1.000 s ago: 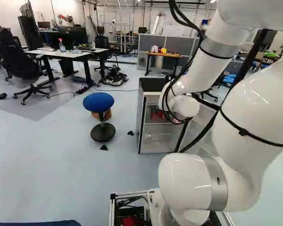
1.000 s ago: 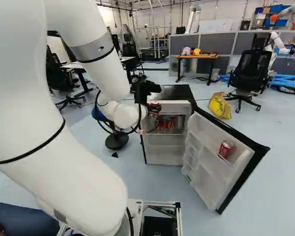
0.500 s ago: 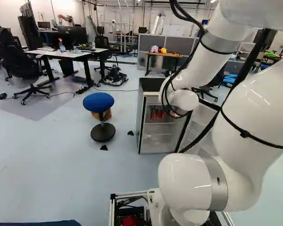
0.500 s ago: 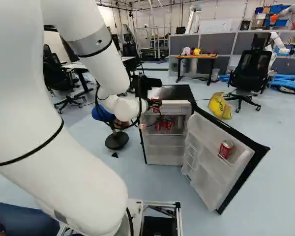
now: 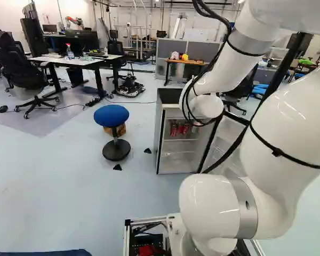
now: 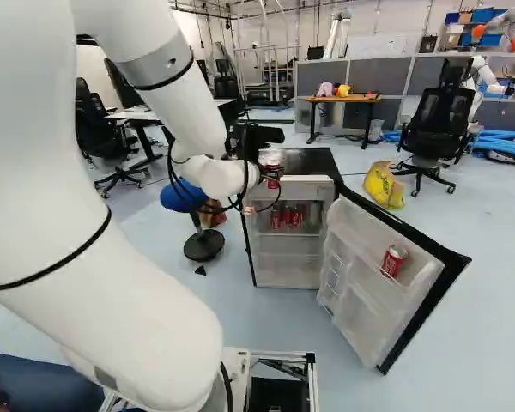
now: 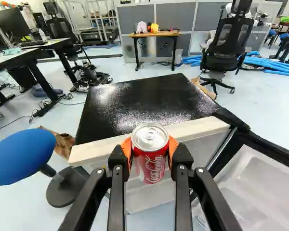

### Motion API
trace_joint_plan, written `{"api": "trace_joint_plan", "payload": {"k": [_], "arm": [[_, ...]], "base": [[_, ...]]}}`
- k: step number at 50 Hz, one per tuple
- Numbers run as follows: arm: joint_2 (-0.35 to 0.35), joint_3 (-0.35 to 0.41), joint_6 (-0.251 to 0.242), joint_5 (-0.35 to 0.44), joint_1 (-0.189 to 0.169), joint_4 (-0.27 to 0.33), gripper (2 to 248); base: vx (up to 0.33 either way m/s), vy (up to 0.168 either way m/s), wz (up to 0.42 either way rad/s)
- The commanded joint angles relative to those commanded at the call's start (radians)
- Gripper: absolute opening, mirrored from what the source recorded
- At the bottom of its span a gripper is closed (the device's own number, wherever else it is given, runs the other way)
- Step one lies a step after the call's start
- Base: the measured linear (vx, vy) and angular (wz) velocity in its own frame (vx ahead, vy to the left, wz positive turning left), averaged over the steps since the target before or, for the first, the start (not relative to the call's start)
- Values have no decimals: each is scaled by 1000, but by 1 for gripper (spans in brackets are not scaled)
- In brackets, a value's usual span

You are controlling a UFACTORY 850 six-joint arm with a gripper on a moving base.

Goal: Grab a drink from the fridge

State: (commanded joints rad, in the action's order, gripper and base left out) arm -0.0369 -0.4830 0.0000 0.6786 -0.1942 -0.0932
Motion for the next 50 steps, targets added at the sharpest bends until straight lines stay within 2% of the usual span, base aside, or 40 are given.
{"api": "trace_joint_plan", "payload": {"k": [34,50], "arm": [[46,-128,0,-74,19,-41,96],[110,-204,0,-109,34,-58,96]], "base": [[0,0,0],[0,0,0]]}}
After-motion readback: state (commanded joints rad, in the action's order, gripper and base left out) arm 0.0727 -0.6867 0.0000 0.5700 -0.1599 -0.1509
